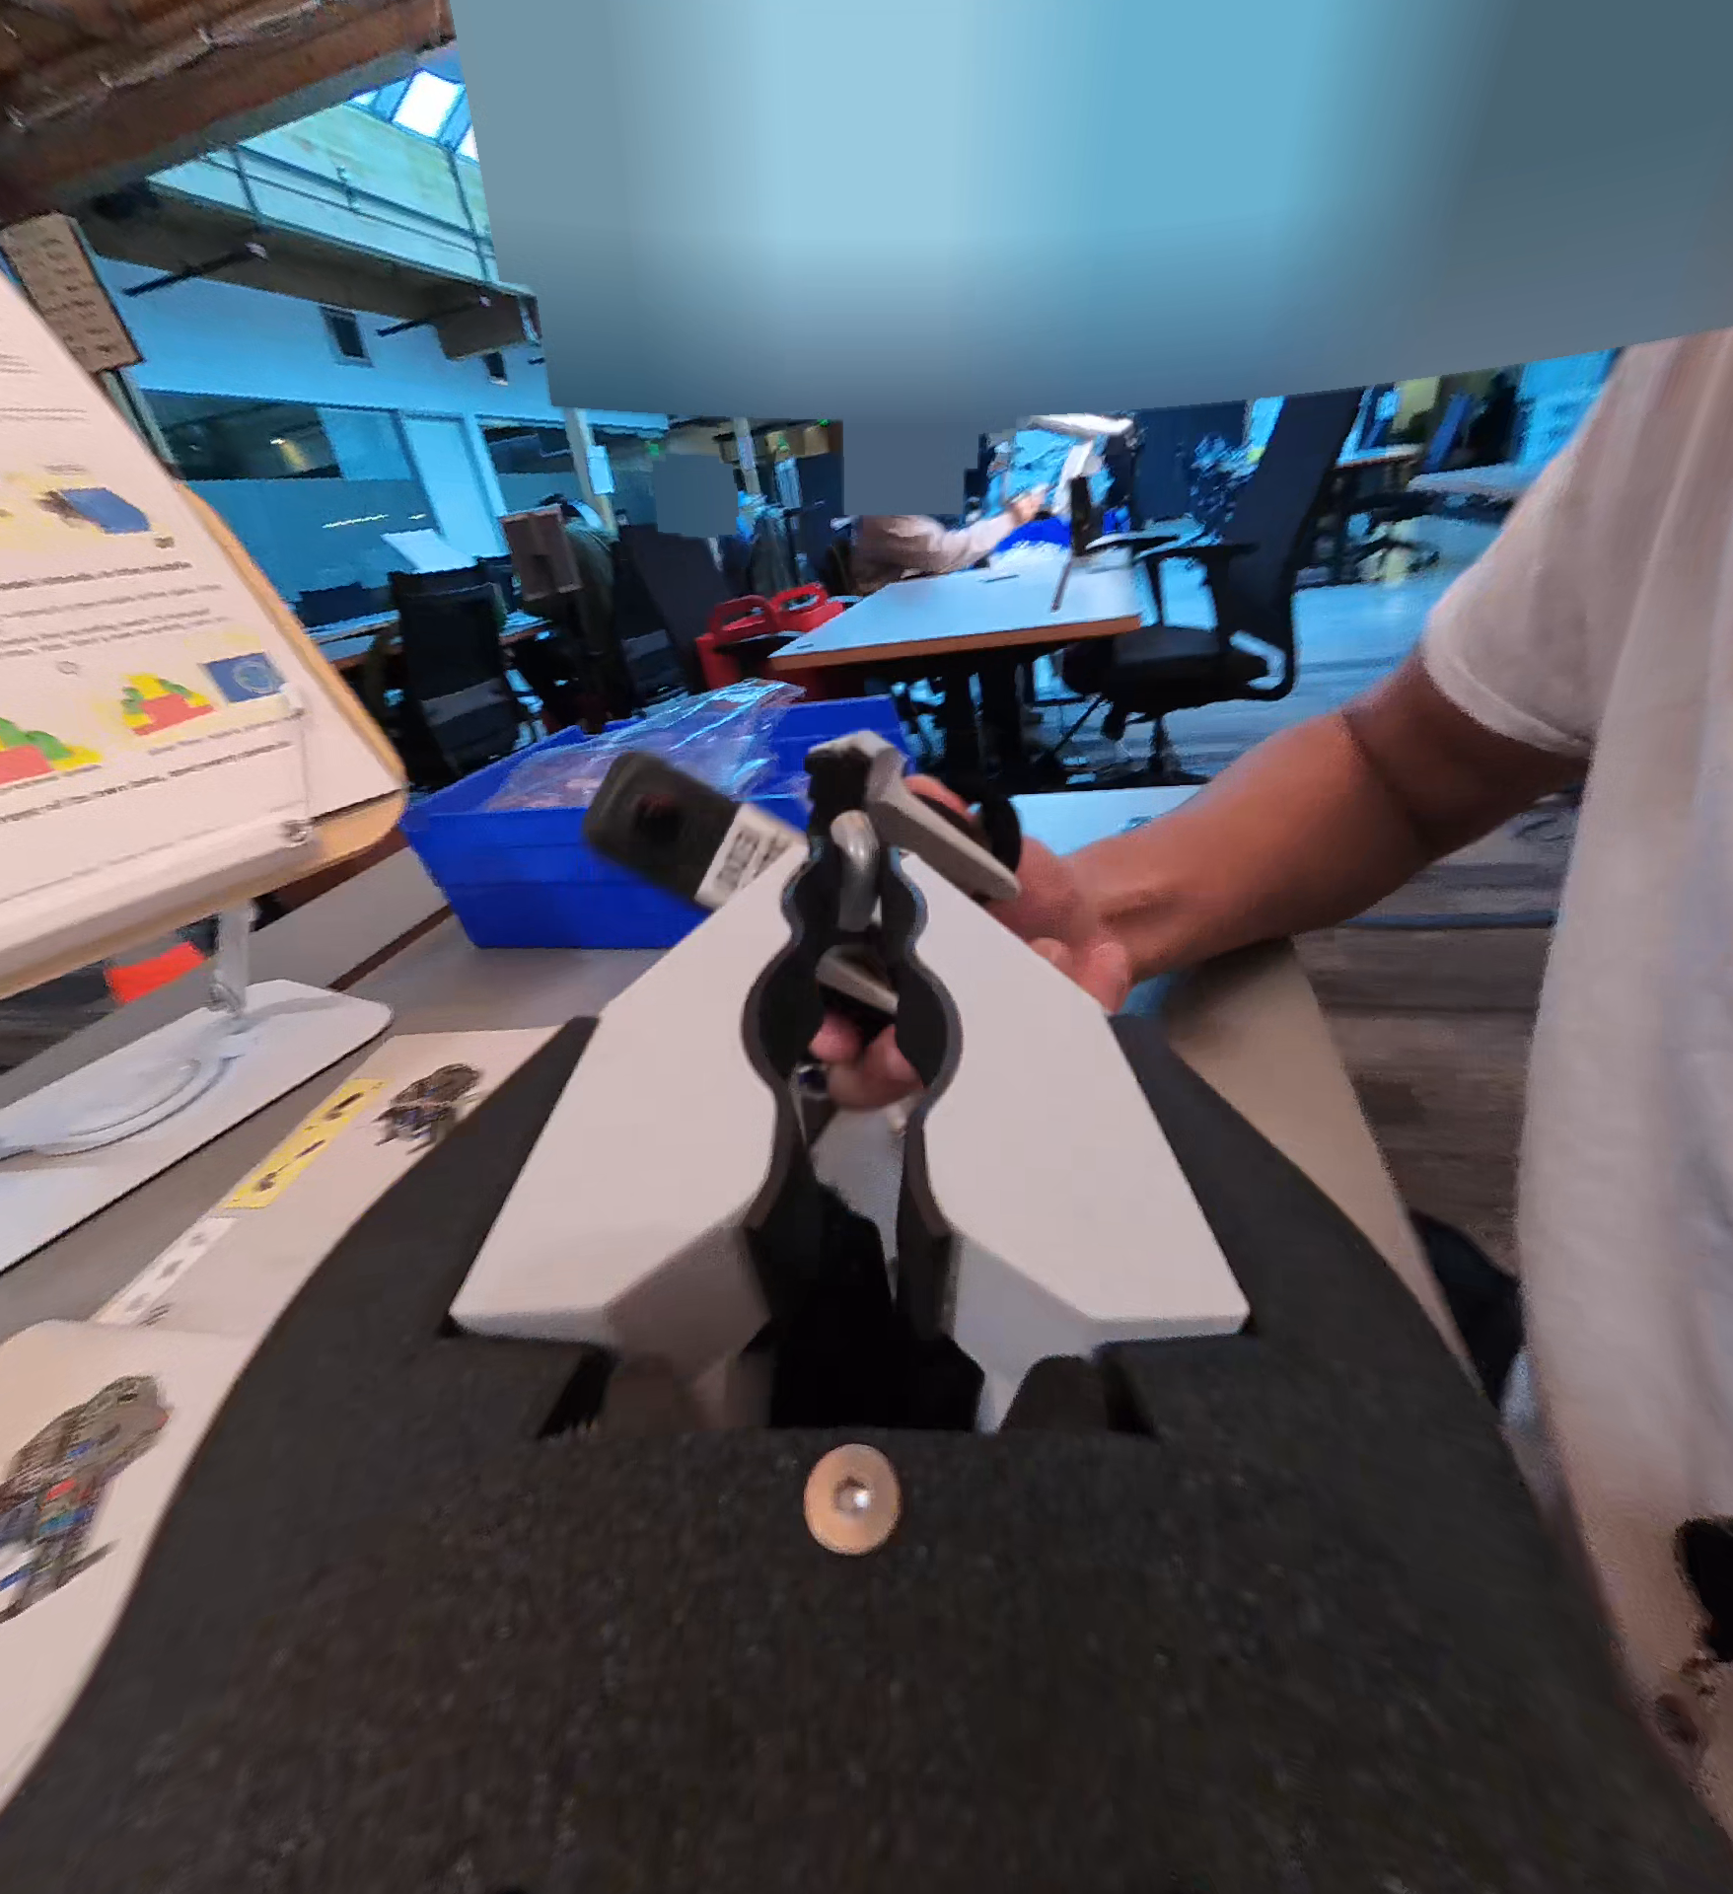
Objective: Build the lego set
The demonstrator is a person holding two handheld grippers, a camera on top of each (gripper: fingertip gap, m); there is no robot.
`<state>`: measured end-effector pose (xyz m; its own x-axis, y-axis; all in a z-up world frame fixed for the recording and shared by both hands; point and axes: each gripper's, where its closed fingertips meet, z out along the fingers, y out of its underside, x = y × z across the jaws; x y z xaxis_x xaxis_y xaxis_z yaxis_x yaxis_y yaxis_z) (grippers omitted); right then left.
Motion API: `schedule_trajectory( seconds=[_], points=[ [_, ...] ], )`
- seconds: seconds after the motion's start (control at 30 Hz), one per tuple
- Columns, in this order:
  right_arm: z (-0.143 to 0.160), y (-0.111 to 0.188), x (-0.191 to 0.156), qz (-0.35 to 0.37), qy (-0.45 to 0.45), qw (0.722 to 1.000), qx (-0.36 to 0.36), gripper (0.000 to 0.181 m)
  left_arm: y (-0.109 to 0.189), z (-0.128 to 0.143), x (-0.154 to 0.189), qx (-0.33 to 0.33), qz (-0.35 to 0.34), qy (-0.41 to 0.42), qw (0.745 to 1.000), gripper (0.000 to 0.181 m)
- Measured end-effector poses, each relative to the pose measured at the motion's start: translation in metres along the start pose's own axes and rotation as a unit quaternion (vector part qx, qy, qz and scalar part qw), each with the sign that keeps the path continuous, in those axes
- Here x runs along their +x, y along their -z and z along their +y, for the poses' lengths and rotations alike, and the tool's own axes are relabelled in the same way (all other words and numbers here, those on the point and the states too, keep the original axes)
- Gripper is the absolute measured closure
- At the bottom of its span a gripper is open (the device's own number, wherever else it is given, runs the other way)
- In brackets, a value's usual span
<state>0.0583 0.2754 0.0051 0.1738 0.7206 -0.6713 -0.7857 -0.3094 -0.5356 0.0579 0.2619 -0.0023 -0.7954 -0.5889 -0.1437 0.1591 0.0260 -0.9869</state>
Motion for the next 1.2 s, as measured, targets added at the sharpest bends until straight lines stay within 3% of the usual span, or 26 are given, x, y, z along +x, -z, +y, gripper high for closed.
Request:
schedule_trajectory(
  seconds=[0.03,0.13,0.23,0.37,0.6,0.73,0.83,0.97,1.07,1.2],
  points=[
    [0.003,0.001,0.009,0.053,0.033,0.998,-0.028,0.154,0.001,0.004,-0.005,-0.016,-0.014,-0.017,1.0,0.176],
    [0.015,0.0,0.025,0.149,0.102,0.978,-0.101,0.153,0.001,0.02,-0.016,-0.087,-0.065,-0.132,0.985,0.176],
    [0.011,0.003,0.032,0.183,0.111,0.972,-0.097,0.159,0.001,0.029,-0.018,-0.145,-0.097,-0.262,0.949,0.175],
    [-0.002,0.016,0.036,0.224,0.156,0.958,-0.086,0.167,0.006,0.033,-0.028,-0.197,-0.134,-0.347,0.907,0.175],
    [0.006,0.017,0.04,0.261,0.225,0.929,-0.135,0.166,0.009,0.037,-0.027,-0.218,-0.137,-0.337,0.905,0.175],
    [0.008,0.016,0.041,0.262,0.227,0.928,-0.137,0.173,0.007,0.041,-0.025,-0.232,-0.138,-0.358,0.894,0.175],
    [0.009,0.016,0.039,0.246,0.199,0.94,-0.131,0.174,0.006,0.04,-0.025,-0.235,-0.144,-0.388,0.88,0.175],
    [0.006,0.012,0.03,0.176,0.106,0.975,-0.085,0.175,0.004,0.03,-0.024,-0.203,-0.166,-0.443,0.857,0.174],
    [0.007,0.01,0.027,0.127,0.044,0.989,-0.063,0.175,0.003,0.028,-0.021,-0.184,-0.157,-0.428,0.871,0.171],
    [0.008,0.008,0.023,0.097,0.029,0.994,-0.05,0.175,0.002,0.024,-0.018,-0.161,-0.15,-0.41,0.885,0.173]
  ],
)
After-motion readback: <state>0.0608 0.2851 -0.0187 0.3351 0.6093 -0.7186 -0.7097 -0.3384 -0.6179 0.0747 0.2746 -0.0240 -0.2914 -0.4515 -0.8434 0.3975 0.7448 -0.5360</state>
